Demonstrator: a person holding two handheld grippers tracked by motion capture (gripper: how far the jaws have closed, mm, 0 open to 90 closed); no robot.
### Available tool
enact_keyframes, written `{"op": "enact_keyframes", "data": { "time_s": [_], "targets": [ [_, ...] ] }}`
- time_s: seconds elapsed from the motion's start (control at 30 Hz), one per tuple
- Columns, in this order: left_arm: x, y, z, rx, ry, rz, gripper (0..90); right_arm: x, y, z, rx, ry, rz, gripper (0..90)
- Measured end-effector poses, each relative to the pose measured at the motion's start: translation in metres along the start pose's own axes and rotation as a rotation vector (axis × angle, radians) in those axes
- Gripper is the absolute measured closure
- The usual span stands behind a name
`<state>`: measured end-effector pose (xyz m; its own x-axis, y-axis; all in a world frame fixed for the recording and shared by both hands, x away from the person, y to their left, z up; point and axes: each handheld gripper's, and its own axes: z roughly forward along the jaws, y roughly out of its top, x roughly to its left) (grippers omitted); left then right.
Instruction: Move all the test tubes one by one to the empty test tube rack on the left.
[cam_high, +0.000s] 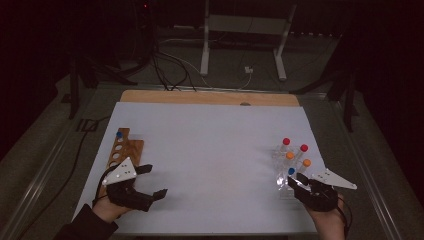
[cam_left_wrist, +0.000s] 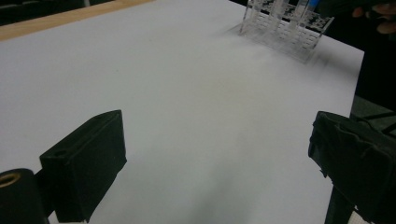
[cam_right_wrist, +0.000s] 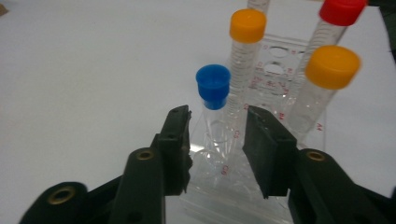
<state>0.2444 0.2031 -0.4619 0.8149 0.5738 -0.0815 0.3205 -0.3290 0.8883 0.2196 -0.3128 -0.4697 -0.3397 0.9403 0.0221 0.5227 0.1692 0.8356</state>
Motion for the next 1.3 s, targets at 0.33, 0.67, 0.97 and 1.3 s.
{"op": "enact_keyframes", "data": {
  "time_s": [0.33, 0.67, 0.97, 1.3],
  "targets": [
    [0.001, 0.0, 0.0, 0.001, -0.005, 0.003, 5.0, 0.003, 0.002, 0.014, 0.051, -0.026, -0.026, 75.3],
    [0.001, -0.001, 0.0, 0.008, -0.008, -0.001, 5.0, 0.004, 0.003, 0.014, 0.04, -0.045, -0.034, 77.5],
    [0.002, -0.001, 0.0, 0.001, -0.024, -0.007, 5.0, 0.007, 0.013, -0.004, -0.037, -0.053, -0.06, 77.6],
    [0.0, 0.002, -0.002, -0.009, -0.027, 0.006, 5.0, 0.016, 0.027, -0.026, -0.124, -0.064, -0.079, 77.6]
  ]
}}
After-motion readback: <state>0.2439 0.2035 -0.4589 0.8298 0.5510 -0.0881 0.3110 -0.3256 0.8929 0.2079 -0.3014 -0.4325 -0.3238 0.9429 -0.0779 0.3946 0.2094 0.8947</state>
